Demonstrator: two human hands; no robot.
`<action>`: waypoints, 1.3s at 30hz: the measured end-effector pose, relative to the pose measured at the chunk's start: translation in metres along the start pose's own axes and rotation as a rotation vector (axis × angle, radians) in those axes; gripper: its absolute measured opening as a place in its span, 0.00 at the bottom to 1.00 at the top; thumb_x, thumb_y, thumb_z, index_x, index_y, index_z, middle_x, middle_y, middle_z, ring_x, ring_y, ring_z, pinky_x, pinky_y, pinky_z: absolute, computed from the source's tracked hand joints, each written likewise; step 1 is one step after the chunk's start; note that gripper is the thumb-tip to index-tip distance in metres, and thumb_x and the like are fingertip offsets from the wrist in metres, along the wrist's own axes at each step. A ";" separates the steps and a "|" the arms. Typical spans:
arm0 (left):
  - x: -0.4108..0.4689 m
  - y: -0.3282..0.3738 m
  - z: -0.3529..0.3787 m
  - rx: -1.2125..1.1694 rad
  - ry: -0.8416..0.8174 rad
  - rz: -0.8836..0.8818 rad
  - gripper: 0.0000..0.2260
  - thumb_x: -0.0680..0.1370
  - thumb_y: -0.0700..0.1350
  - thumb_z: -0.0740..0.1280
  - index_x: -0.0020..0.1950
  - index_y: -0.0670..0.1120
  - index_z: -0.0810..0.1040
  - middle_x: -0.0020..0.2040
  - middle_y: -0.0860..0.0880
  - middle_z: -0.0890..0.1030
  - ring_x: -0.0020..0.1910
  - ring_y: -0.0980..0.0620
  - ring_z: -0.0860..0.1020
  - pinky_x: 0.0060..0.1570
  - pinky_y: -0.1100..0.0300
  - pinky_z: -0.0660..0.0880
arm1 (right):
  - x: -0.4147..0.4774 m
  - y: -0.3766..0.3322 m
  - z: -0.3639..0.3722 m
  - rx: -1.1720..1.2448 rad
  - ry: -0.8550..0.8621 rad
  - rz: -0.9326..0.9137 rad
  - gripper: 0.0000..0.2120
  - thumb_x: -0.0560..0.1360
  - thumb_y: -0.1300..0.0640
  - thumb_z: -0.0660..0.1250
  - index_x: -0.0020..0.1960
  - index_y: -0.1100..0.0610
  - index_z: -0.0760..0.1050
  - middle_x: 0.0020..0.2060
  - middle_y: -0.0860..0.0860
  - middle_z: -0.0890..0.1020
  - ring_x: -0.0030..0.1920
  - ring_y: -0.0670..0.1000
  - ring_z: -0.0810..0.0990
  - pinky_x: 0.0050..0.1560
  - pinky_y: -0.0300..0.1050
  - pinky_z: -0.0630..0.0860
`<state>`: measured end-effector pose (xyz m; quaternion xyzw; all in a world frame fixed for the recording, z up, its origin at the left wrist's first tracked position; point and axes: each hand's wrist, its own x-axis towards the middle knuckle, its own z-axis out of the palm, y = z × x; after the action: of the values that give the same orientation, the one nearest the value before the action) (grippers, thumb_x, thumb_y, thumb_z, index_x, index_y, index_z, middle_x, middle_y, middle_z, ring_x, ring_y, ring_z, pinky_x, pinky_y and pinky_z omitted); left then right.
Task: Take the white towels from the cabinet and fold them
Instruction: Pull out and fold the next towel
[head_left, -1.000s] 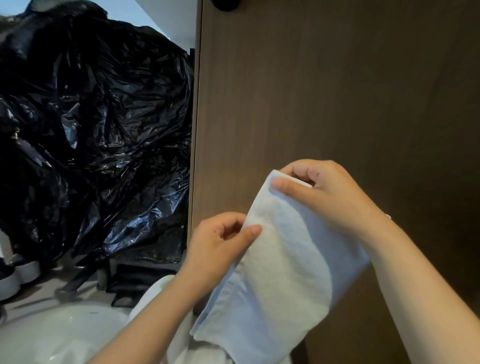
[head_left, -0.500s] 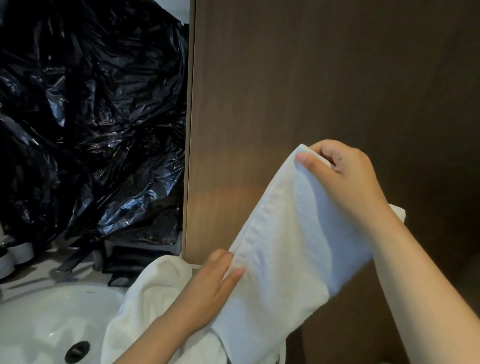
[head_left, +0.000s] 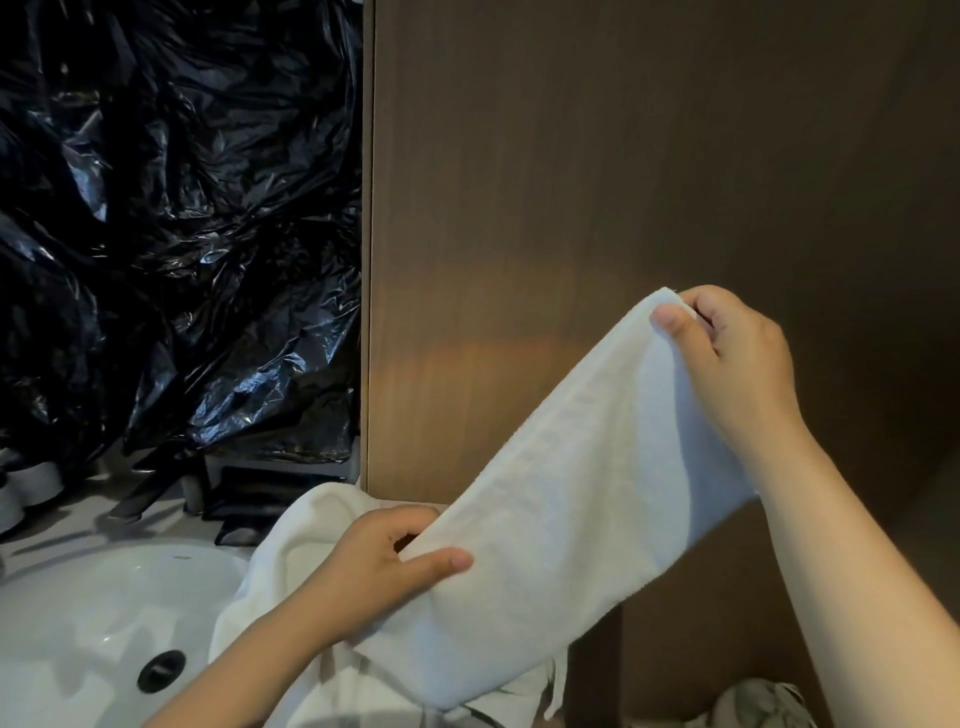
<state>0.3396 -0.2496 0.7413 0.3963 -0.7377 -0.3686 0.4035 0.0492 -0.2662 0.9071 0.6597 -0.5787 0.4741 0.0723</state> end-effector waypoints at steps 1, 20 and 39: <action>0.001 -0.001 0.000 -0.003 -0.012 -0.007 0.23 0.64 0.63 0.72 0.37 0.42 0.81 0.37 0.46 0.79 0.35 0.54 0.75 0.37 0.61 0.71 | 0.000 0.003 -0.001 -0.015 0.012 -0.014 0.11 0.81 0.44 0.60 0.49 0.50 0.75 0.41 0.44 0.78 0.43 0.46 0.78 0.47 0.47 0.77; 0.024 -0.019 -0.011 0.188 0.021 -0.137 0.13 0.71 0.51 0.75 0.26 0.55 0.79 0.29 0.54 0.77 0.29 0.58 0.73 0.32 0.65 0.69 | -0.032 0.052 -0.016 0.218 0.125 0.159 0.08 0.81 0.49 0.61 0.50 0.52 0.76 0.41 0.41 0.77 0.43 0.41 0.76 0.41 0.32 0.68; 0.000 -0.007 -0.034 -0.309 0.347 -0.306 0.19 0.63 0.55 0.79 0.40 0.41 0.85 0.42 0.34 0.82 0.35 0.48 0.77 0.39 0.57 0.75 | -0.047 0.081 -0.005 0.268 0.221 0.324 0.12 0.81 0.46 0.60 0.50 0.54 0.75 0.41 0.44 0.78 0.42 0.44 0.75 0.42 0.35 0.69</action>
<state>0.3723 -0.2600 0.7488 0.4939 -0.5244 -0.4600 0.5190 -0.0147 -0.2561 0.8393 0.5059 -0.5975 0.6214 -0.0302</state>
